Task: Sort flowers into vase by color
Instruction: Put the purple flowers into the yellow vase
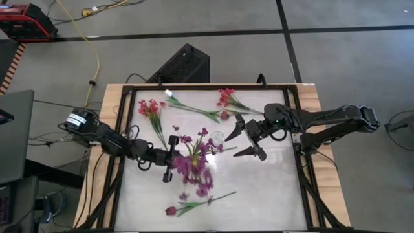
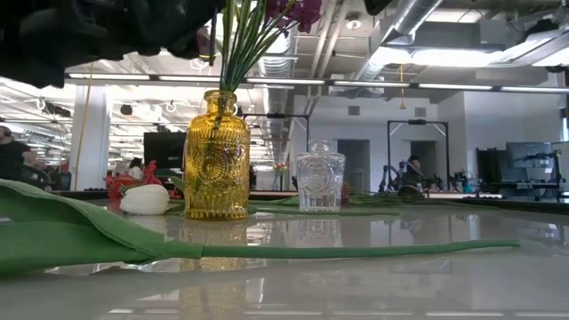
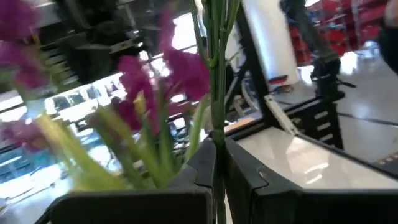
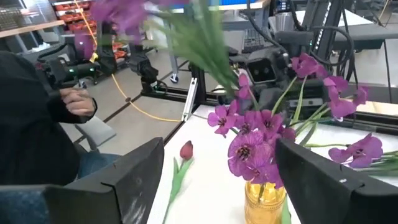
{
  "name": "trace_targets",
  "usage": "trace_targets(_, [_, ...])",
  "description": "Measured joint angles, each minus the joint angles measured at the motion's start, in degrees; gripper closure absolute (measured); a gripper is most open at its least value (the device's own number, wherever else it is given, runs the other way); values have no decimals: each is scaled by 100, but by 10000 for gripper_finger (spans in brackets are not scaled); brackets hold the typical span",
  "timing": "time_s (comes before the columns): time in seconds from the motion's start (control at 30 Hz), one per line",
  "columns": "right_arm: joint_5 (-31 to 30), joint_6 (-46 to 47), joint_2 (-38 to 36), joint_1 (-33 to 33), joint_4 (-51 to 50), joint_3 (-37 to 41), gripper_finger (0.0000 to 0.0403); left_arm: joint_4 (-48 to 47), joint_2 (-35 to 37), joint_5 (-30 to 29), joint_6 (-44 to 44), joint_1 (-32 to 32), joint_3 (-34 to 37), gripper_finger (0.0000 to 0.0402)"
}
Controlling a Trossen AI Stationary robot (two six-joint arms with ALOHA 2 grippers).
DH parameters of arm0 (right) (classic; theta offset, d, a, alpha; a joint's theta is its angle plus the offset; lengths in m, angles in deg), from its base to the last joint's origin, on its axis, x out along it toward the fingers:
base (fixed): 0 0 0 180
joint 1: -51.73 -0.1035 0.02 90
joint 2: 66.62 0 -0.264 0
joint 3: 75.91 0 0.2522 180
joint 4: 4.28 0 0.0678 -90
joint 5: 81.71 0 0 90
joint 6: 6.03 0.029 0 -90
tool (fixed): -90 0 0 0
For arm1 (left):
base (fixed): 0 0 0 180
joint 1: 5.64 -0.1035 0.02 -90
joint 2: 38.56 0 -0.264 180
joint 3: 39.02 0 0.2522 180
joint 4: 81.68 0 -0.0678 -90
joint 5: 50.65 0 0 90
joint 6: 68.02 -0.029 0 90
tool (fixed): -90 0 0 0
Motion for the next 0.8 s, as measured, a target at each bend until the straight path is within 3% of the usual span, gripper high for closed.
trace_targets(0.23, [-13, -138, -2, 0, 18, 0, 72, 244, -131, -180, 28, -89, 81, 401])
trace_targets(0.53, [-15, -140, -2, 0, 16, 0, 72, 890, -814, -258, 191, -120, 81, 401])
trace_targets(0.8, [-33, -136, -2, 0, 13, 0, 72, 855, -1040, -462, 343, -120, 78, 401])
